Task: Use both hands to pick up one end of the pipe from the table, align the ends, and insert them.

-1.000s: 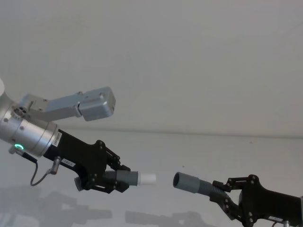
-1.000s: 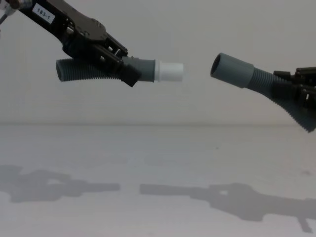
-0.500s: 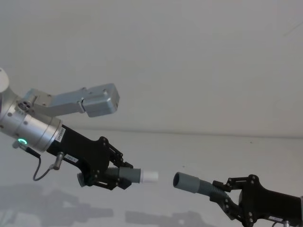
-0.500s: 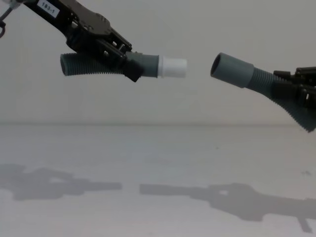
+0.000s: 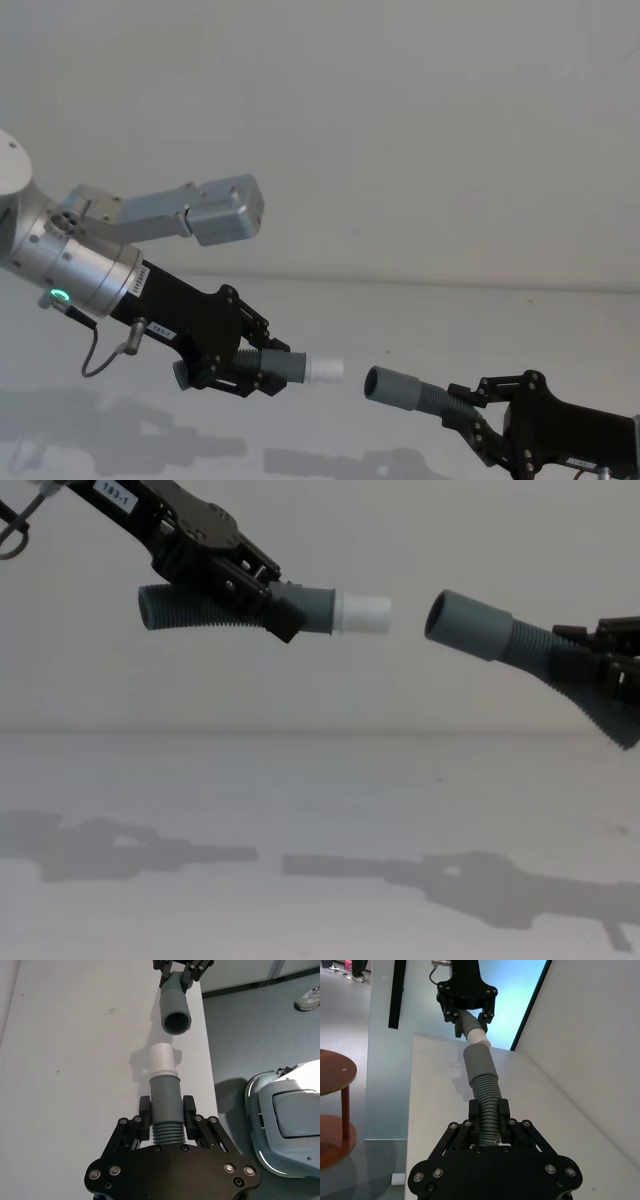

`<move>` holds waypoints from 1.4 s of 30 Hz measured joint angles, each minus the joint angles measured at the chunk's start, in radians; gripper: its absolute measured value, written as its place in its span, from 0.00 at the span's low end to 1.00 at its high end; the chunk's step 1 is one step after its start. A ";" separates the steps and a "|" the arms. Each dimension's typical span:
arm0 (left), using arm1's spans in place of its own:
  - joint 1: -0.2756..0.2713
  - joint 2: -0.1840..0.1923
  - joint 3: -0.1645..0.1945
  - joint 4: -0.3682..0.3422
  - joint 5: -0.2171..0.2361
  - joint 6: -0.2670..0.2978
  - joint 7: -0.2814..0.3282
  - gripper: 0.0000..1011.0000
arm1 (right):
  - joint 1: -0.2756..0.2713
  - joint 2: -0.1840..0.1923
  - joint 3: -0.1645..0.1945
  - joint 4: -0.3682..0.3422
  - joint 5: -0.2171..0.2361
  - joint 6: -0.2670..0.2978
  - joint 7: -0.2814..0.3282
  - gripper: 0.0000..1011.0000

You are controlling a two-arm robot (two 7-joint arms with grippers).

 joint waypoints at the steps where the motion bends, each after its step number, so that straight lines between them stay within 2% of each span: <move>1: 0.000 0.000 0.000 0.000 0.000 0.000 0.000 0.35 | 0.000 0.000 -0.001 0.000 0.000 0.000 0.000 0.19; 42: -0.036 -0.017 0.042 0.051 -0.028 -0.035 -0.026 0.35 | 0.036 0.014 -0.049 0.011 -0.009 0.041 -0.032 0.19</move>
